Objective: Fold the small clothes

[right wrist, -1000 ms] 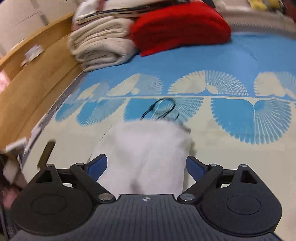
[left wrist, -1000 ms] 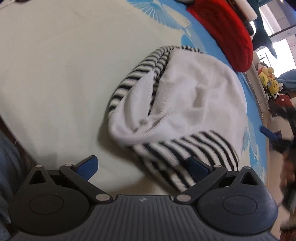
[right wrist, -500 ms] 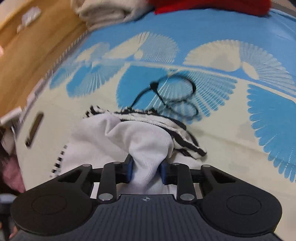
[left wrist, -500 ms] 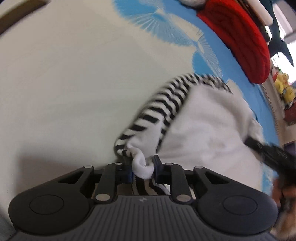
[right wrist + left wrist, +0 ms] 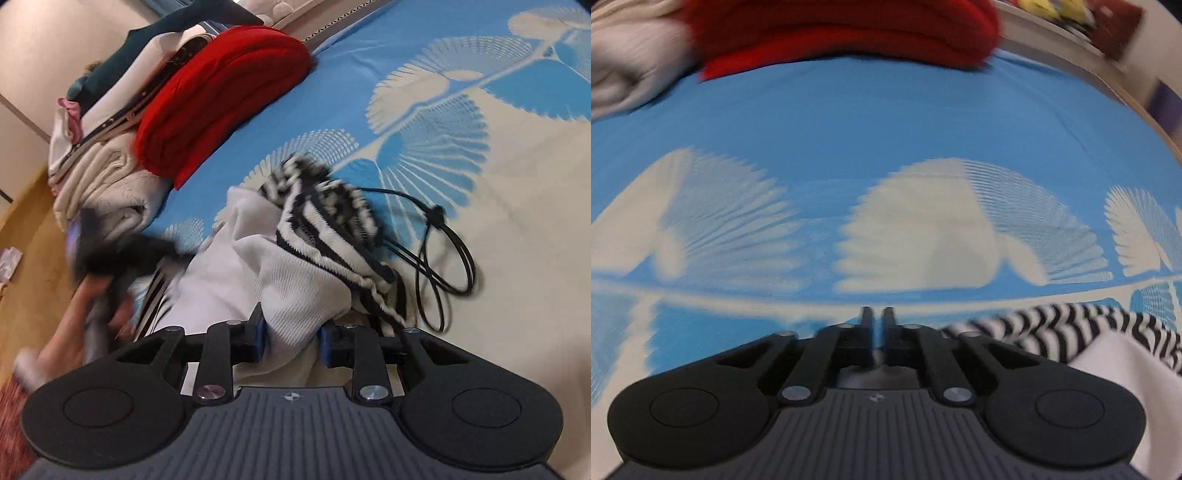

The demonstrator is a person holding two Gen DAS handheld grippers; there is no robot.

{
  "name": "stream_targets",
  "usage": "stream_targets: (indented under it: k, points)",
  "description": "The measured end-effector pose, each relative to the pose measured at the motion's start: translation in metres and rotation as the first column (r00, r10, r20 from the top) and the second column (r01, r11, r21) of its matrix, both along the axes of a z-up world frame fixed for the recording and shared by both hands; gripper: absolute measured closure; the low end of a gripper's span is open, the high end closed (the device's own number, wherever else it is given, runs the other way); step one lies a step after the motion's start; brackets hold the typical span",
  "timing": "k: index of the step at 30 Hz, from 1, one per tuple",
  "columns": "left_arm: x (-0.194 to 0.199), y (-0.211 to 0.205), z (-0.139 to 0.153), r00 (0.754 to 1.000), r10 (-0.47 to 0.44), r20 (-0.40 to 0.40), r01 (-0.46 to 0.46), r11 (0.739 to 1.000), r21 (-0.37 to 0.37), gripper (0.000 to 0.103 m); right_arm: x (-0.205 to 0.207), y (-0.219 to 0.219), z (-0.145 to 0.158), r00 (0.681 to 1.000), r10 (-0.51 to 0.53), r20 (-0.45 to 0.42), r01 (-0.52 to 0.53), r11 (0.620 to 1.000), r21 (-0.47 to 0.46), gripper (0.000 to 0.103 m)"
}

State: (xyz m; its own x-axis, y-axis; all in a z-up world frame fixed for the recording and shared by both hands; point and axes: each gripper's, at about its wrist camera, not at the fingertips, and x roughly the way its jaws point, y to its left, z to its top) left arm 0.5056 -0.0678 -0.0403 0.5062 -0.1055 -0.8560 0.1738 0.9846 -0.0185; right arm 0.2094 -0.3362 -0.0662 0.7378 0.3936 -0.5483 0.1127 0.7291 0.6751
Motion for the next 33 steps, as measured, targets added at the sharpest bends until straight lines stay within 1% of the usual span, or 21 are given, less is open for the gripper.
stream_targets:
  k: [3, 4, 5, 6, 7, 8, 9, 10, 11, 13, 15, 17, 19, 21, 22, 23, 24, 25, 27, 30, 33]
  points:
    - [0.006, -0.013, -0.006, 1.0, -0.017, 0.018, 0.017, 1.0, 0.02, 0.101, -0.004, -0.002, -0.01, 1.0, -0.022, 0.005, 0.021, 0.997, 0.068, 0.07]
    - [0.005, -0.011, -0.002, 0.999, -0.014, 0.033, 0.014, 1.0, 0.003, 0.096, -0.004, -0.002, -0.011, 0.999, -0.032, 0.004, 0.031, 0.996, 0.08, 0.069]
    - [0.004, -0.006, 0.003, 0.999, -0.012, 0.042, 0.013, 1.0, -0.027, 0.079, -0.004, -0.002, -0.01, 0.999, -0.032, 0.002, 0.031, 0.996, 0.081, 0.064]
    - [-0.002, 0.004, 0.012, 0.999, -0.007, 0.05, 0.01, 0.998, -0.056, 0.067, -0.004, -0.001, -0.008, 1.0, -0.016, 0.005, 0.015, 0.997, 0.076, 0.061]
    - [-0.008, 0.012, 0.02, 0.998, 0.005, 0.069, 0.001, 0.997, -0.074, 0.042, -0.004, -0.002, -0.005, 1.0, 0.004, 0.008, -0.004, 0.998, 0.069, 0.053]
    - [-0.023, 0.022, 0.034, 0.995, 0.017, 0.096, -0.009, 0.997, -0.083, 0.019, -0.002, -0.003, -0.001, 1.0, 0.017, 0.004, -0.017, 0.998, 0.059, 0.049]
    - [-0.04, 0.033, 0.048, 0.992, 0.023, 0.121, -0.014, 0.997, -0.082, 0.011, 0.0, -0.005, 0.003, 1.0, 0.022, -0.003, -0.022, 0.998, 0.06, 0.047]
    - [-0.061, 0.043, 0.064, 0.988, 0.027, 0.152, -0.014, 0.996, -0.089, 0.007, 0.002, -0.008, 0.004, 0.999, 0.031, -0.011, -0.03, 0.997, 0.076, 0.041]
    - [-0.082, 0.054, 0.075, 0.984, 0.029, 0.176, -0.013, 0.996, -0.091, 0.007, 0.003, -0.011, 0.005, 0.999, 0.037, -0.021, -0.035, 0.995, 0.091, 0.035]
    - [-0.129, 0.075, 0.096, 0.979, 0.047, 0.196, -0.03, 0.995, -0.092, 0.007, 0.004, -0.017, 0.004, 0.999, 0.003, -0.041, 0.0, 0.996, 0.085, 0.03]
    - [-0.18, 0.096, 0.1, 0.978, 0.096, 0.183, -0.076, 0.99, -0.115, 0.007, 0.004, -0.02, 0.005, 0.998, -0.012, -0.061, 0.016, 0.997, 0.076, 0.03]
    - [-0.228, 0.111, 0.093, 0.982, 0.124, 0.142, -0.106, 0.986, -0.132, 0.007, 0.003, -0.021, 0.006, 0.996, -0.029, -0.084, 0.037, 0.995, 0.095, 0.03]
    - [-0.27, 0.12, 0.076, 0.988, 0.137, 0.066, -0.125, 0.979, -0.164, 0.007, 0.001, -0.019, 0.007, 0.997, -0.052, -0.059, 0.058, 0.993, 0.105, 0.03]
    - [-0.295, 0.122, 0.055, 0.995, 0.103, -0.017, -0.104, 0.971, -0.217, 0.007, 0.004, -0.014, 0.005, 0.998, -0.025, -0.056, 0.03, 0.996, 0.086, 0.032]
    - [-0.3, 0.119, 0.043, 0.994, 0.082, -0.074, -0.098, 0.968, -0.233, 0.007, 0.006, -0.01, 0.002, 0.998, -0.002, -0.07, 0.008, 0.997, 0.079, 0.047]
    - [-0.3, 0.116, 0.034, 0.992, 0.059, -0.109, -0.084, 0.967, -0.241, 0.007, 0.006, -0.007, -0.001, 0.997, 0.008, -0.076, -0.002, 0.997, 0.081, 0.058]
    - [-0.296, 0.109, 0.024, 0.99, 0.033, -0.137, -0.064, 0.973, -0.223, 0.007, 0.006, -0.004, -0.002, 0.997, 0.015, -0.08, -0.009, 0.997, 0.076, 0.062]
    - [-0.291, 0.105, 0.017, 0.99, 0.034, -0.14, -0.06, 0.981, -0.187, 0.007, 0.006, 0.0, -0.001, 0.997, 0.025, -0.074, -0.021, 0.998, 0.06, 0.069]
    - [-0.277, 0.101, 0.005, 0.992, 0.057, -0.114, -0.066, 0.995, -0.08, 0.008, 0.005, 0.009, 0.001, 0.998, 0.027, -0.062, -0.027, 1.0, 0.012, 0.072]
    - [-0.257, 0.11, 0.004, 0.992, 0.069, -0.102, -0.078, 0.993, -0.086, 0.007, 0.003, 0.014, -0.003, 0.998, 0.025, -0.053, -0.025, 1.0, 0.002, 0.075]
    - [-0.235, 0.112, 0.005, 0.992, 0.105, -0.07, -0.11, 0.991, -0.075, 0.006, 0.006, 0.011, -0.008, 1.0, 0.007, -0.028, -0.006, 0.999, 0.047, 0.075]
